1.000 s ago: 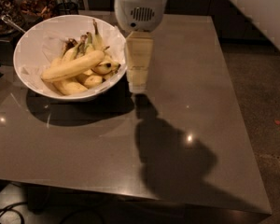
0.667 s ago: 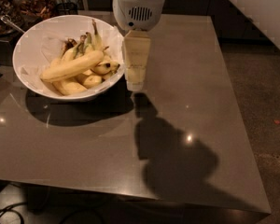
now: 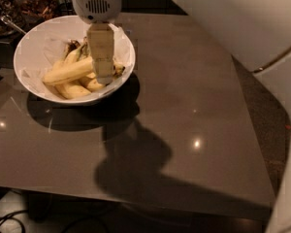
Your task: Pick banana from white bowl
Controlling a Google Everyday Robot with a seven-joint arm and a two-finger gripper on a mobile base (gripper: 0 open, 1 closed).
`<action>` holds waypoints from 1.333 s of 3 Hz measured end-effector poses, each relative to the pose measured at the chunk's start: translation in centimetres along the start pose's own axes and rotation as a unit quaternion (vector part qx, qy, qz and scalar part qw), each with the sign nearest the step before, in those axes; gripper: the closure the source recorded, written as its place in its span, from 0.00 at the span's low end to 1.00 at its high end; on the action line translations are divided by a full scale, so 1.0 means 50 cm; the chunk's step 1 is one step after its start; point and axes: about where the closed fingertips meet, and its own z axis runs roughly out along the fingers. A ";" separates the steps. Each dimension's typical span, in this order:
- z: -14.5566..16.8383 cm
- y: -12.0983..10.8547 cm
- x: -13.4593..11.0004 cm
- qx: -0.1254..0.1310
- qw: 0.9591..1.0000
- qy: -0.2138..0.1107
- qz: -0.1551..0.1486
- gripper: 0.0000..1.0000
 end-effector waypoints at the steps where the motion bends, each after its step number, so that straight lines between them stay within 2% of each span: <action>1: 0.024 -0.039 -0.069 0.010 1.000 0.012 -0.026 0.06; 2: 0.051 -0.063 -0.114 0.008 0.999 0.016 -0.042 0.17; 4: 0.103 -0.083 -0.146 -0.014 0.998 0.017 -0.055 0.40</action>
Offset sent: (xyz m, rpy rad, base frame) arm 0.0044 0.0439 -0.0305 -0.2534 0.1226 0.0690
